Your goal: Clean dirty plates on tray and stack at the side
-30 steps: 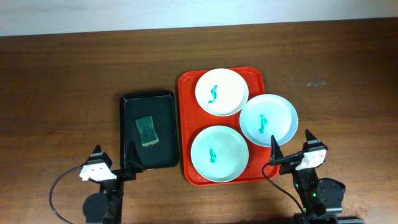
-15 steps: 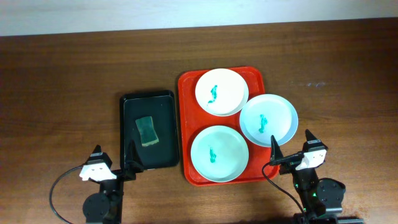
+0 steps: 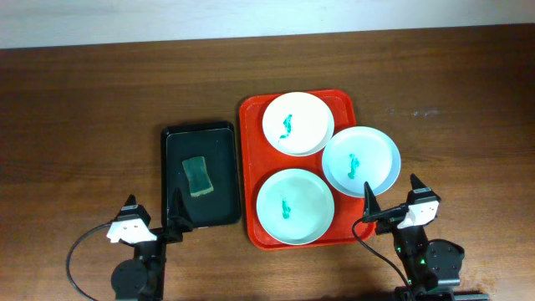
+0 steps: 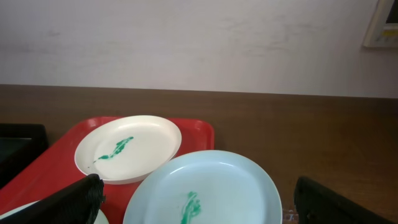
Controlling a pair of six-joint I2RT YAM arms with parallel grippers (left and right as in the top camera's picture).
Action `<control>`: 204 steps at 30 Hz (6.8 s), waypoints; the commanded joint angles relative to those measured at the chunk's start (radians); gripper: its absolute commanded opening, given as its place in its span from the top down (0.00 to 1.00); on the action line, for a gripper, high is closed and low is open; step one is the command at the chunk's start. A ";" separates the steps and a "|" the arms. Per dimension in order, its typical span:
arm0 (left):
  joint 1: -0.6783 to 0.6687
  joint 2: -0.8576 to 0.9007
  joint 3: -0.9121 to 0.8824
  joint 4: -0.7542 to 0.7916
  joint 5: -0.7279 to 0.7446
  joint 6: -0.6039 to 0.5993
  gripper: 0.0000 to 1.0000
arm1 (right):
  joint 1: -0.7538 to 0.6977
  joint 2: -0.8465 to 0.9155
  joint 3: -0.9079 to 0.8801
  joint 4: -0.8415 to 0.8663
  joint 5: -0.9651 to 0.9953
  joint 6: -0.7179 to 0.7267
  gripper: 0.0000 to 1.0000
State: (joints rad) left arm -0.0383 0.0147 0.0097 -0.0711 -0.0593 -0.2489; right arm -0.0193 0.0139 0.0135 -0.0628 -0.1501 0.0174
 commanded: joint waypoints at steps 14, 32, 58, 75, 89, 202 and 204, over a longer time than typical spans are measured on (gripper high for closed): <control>-0.005 -0.008 0.000 -0.006 0.000 0.019 0.01 | -0.006 -0.006 -0.008 -0.002 0.005 -0.006 0.02; -0.005 -0.008 0.000 -0.006 0.000 0.019 0.01 | -0.006 -0.005 -0.008 -0.002 0.005 -0.006 0.02; -0.005 0.159 0.271 -0.072 0.197 0.019 0.01 | -0.006 0.063 0.325 -0.241 -0.285 0.024 0.02; -0.005 1.104 1.088 -0.832 0.229 0.012 0.01 | -0.006 0.828 1.099 -0.978 -0.420 0.024 0.02; -0.107 1.637 1.070 -0.790 0.133 -0.003 0.42 | 0.155 1.075 1.084 -1.207 -0.335 0.095 0.32; -0.634 1.903 1.125 -0.445 0.454 -0.282 1.00 | 0.287 1.677 0.824 -0.581 -0.059 0.456 0.96; -0.632 1.950 1.125 -0.445 0.463 -0.281 1.00 | 0.287 1.677 0.824 -0.584 -0.060 0.456 0.96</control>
State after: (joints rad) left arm -0.6739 1.8942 1.1427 -0.5201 0.3191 -0.5179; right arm 0.2638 1.6608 0.8482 -0.6453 -0.2783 0.4538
